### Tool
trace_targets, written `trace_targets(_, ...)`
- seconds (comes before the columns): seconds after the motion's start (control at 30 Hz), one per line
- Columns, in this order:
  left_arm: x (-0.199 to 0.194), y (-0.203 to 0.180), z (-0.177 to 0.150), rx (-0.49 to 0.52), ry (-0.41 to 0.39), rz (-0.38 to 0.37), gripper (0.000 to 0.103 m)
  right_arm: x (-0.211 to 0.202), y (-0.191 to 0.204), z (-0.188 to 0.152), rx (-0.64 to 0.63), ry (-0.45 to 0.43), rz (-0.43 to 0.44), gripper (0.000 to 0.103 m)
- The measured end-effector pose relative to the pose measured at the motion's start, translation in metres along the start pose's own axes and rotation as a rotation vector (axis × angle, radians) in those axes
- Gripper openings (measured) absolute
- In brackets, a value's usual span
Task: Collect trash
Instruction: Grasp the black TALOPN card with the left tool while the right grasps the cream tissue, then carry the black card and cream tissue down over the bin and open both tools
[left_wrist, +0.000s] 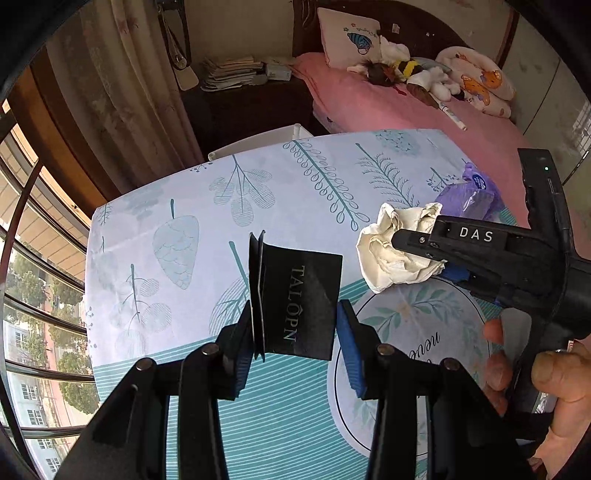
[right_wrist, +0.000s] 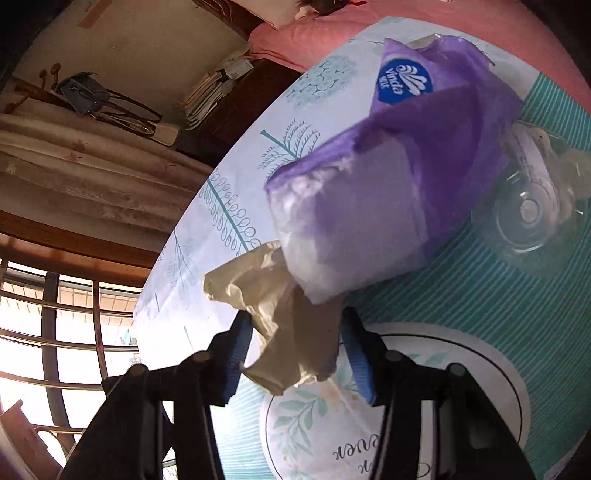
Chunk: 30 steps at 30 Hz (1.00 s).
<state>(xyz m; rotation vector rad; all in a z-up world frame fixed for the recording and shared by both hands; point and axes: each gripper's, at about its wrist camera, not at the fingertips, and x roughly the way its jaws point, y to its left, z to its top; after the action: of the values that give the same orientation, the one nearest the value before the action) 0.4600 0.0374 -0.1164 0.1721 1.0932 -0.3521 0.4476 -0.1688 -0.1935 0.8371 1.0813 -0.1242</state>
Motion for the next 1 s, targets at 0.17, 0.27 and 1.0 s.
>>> trace_targets(0.17, -0.007, -0.009, -0.012, -0.006, 0.006, 0.003, 0.04, -0.019, -0.003, -0.011, -0.075, 0.012, 0.048, 0.034)
trace_targets(0.27, -0.018, -0.018, -0.023, -0.01, 0.005, 0.005, 0.04, -0.036, -0.003, -0.021, -0.136, 0.017, 0.067, 0.033)
trace_targets(1.0, -0.183, -0.193, -0.252, -0.183, -0.009, 0.01, 0.04, -0.267, -0.126, -0.171, -0.561, 0.179, 0.195, 0.033)
